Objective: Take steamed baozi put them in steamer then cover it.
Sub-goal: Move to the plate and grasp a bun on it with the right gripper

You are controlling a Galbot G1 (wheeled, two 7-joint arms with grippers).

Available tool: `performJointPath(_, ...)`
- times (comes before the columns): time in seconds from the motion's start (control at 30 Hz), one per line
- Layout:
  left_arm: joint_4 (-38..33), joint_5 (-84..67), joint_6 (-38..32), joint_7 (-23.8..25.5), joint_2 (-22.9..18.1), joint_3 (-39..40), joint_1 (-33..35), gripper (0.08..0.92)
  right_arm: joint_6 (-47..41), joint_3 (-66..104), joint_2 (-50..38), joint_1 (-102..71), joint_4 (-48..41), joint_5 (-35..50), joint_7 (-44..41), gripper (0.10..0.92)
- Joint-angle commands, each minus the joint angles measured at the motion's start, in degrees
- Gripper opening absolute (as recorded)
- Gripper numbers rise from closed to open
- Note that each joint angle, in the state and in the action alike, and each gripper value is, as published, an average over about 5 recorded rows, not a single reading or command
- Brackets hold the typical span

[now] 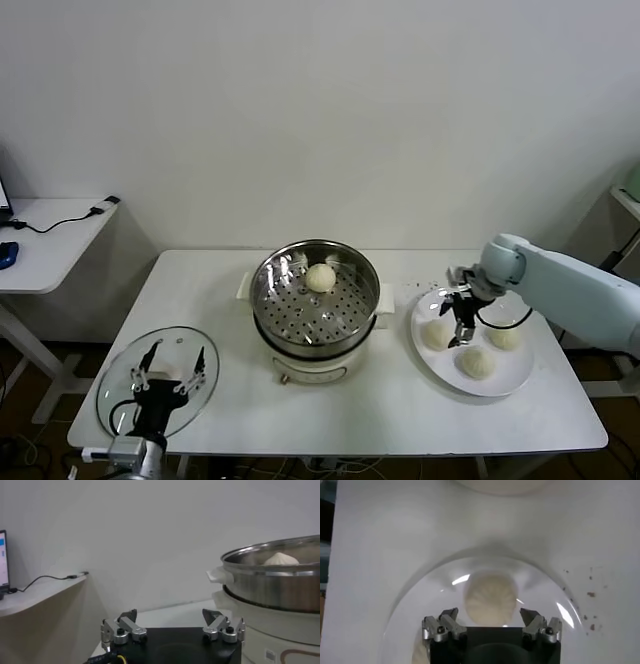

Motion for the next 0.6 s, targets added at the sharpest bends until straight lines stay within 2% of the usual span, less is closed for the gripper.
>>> performJointPath(0.03, 0.05, 0.03, -0.11, 0.05, 0.03, 0.01, 0.13, 0.823, 0.14, 3.4, 2.53, -4.06, -4.92, -1.91, -0.11, 0.823)
performJointPath(0.23, 0.48, 0.11, -0.17, 0.03, 0.0, -0.01, 0.03, 0.823, 0.73, 3.59, 3.77, -3.87, -5.87, -1.63, -0.5, 0.817)
performJointPath(0.43, 0.71, 0.4, -0.2, 0.0, -0.11, 0.08, 0.02, 0.823, 1.77, 3.39, 4.35, -3.29, -6.82, -1.63, -1.23, 0.732)
performJointPath(0.6, 0.79, 0.4, -0.18, -0.06, -0.08, 0.09, 0.0, 0.823, 2.2, 2.71, 3.76, -2.27, -6.32, -0.68, -1.48, 0.692)
